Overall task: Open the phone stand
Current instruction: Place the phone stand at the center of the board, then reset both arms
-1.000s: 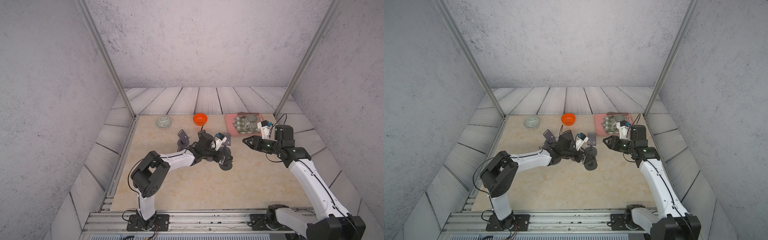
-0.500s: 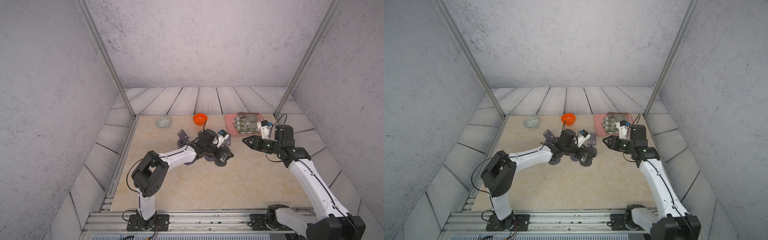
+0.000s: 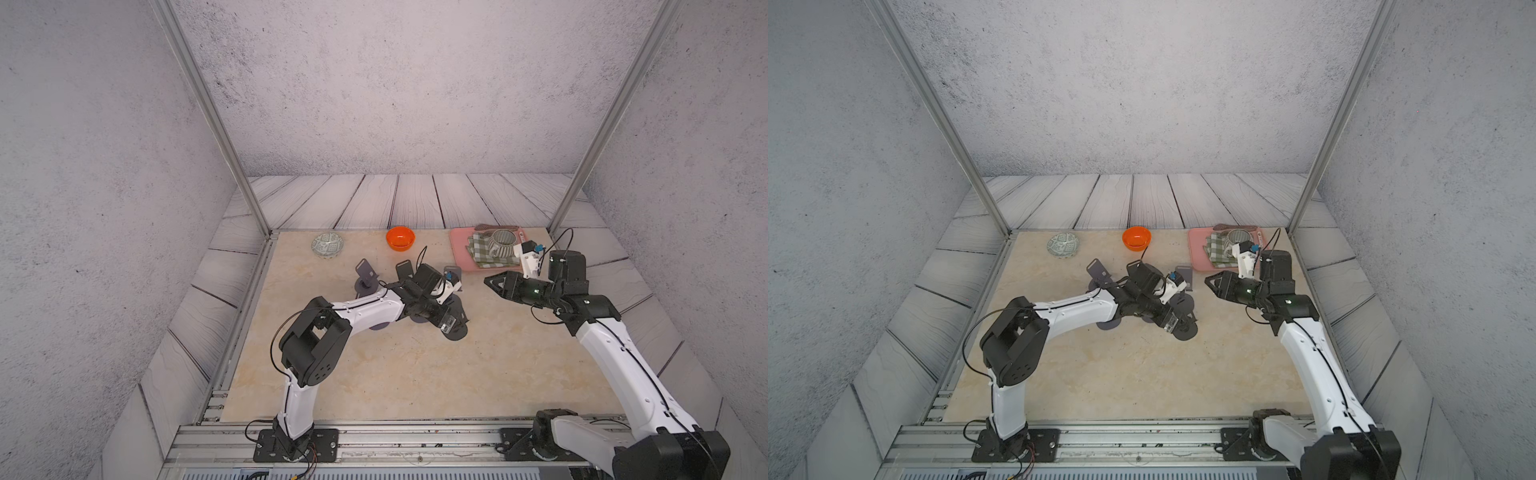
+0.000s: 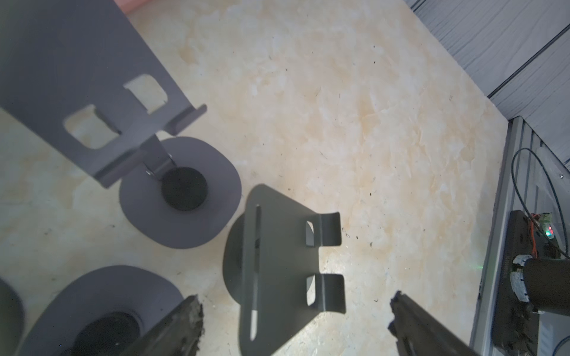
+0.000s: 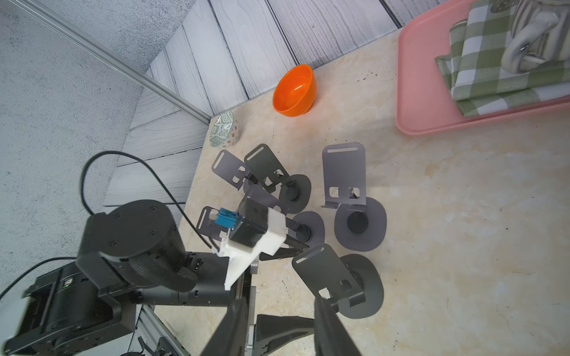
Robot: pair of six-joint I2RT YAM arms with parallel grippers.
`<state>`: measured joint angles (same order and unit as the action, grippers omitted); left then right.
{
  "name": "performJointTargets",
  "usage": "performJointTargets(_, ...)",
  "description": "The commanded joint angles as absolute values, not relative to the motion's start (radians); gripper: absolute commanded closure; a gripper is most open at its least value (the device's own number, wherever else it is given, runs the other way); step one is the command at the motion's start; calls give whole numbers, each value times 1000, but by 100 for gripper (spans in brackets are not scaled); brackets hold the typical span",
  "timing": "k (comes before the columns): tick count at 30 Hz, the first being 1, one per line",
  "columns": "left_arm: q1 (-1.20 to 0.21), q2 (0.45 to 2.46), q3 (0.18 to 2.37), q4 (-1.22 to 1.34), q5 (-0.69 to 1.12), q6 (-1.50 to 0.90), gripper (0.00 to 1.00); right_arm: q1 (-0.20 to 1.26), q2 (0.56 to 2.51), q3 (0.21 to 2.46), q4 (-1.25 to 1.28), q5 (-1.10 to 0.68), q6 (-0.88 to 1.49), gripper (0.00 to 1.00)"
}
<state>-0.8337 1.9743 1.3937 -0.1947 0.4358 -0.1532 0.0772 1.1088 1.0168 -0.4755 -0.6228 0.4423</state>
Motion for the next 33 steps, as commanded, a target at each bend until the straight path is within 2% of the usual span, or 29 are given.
performJointTargets(1,-841,1966,1419,-231,463,-148,1,74,1091,1000,-488,-634,437,60)
performJointTargets(8,-845,1891,1439,-244,426,-149,1,74,1062,957,-493,-630,441,60)
performJointTargets(21,-820,1761,1559,-583,382,-161,1,74,1081,999,-493,-587,420,60)
performJointTargets(23,-781,1702,1543,-605,359,-199,1,73,1087,1024,-505,-547,398,54)
performJointTargets(26,-674,1574,1469,-532,299,-259,1,74,1097,1058,-492,-446,367,39)
performJointTargets(33,-283,1408,1382,-457,273,-266,1,74,1145,1051,-369,-148,327,4)
